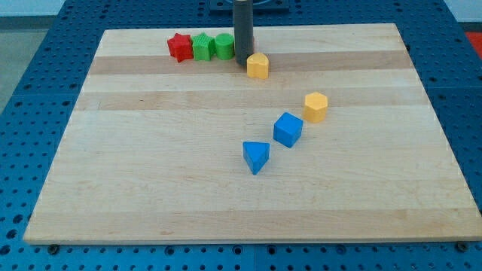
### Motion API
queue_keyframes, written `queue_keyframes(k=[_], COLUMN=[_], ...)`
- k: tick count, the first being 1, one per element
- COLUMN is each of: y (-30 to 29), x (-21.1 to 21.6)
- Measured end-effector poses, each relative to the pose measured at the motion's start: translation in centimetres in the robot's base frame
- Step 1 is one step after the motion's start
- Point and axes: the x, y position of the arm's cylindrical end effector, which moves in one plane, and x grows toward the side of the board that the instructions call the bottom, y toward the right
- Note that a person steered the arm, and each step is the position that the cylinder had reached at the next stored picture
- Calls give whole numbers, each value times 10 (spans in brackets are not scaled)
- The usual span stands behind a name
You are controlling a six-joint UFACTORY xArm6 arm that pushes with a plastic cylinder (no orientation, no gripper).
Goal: Push the blue triangle to the center
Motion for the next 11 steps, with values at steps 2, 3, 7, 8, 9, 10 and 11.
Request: queue_keyframes(k=[2,3,7,8,9,10,11], y=[14,18,58,59,59,59,59], x=[6,14,16,18,23,39,50])
